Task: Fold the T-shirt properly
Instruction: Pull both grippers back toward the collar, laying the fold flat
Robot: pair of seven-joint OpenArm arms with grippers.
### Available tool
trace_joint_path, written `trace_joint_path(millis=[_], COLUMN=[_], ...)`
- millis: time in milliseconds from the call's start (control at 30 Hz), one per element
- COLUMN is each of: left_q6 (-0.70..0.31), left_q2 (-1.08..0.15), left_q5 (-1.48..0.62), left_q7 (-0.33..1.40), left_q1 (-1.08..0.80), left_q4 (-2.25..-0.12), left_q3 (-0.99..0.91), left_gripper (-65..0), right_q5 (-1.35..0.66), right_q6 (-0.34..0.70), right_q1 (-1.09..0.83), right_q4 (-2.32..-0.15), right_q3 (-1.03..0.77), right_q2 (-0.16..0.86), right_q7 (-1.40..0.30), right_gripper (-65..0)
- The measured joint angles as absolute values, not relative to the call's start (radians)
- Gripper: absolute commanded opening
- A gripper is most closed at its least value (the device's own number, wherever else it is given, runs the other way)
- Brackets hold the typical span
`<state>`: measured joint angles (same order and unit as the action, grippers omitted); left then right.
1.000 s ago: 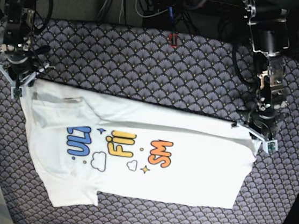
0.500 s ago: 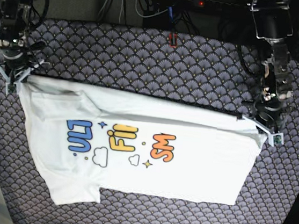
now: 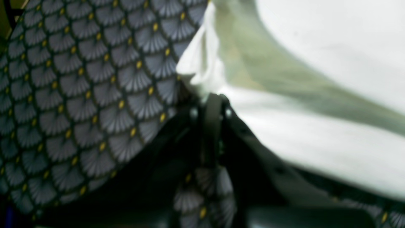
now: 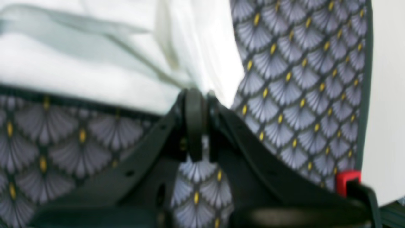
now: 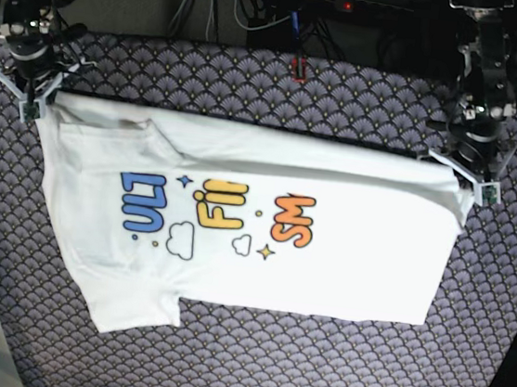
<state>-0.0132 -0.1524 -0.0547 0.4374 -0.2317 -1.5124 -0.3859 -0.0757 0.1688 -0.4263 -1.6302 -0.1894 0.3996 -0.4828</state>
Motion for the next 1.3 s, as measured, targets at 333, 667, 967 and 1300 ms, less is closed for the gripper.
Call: trace_joint_path(millis=[333,667,967,1300], left_q6=[-0.027,-0.029,-0.029,-0.007], left_q2=[-0.148,-0.146,-0.146,-0.183], left_q5=[-0.06,-0.061,-0.061,-0.213], left_q7=[0.434,0.421,0.418,0.408], left_q1=[-0.361,-0.433,-0.44,-0.479], left_q4=[-1.573,-1.58,-1.58,-1.584], left_q3=[-0.453,-0.453,-0.453,-0.457], left_gripper=[-64.6,-64.6,-64.5,-27.2], right_q5=[-0.076,-0.083,-0.083,-0.075], right_q6=[0.17,0.173,0.173,0.164], right_q1=[-0.601,-0.648,-0.646,-0.646], right_q4=[-1.675,-1.678,-1.678,-1.679], right_q3=[-0.19,-0.227,-0.227,-0.233], right_q2=[0.412,0.412,0.41,0.41], right_q7=[-0.375,-0.372,-0.369,-0.372], right_gripper=[-65.0,-65.0,-62.7,-32.8])
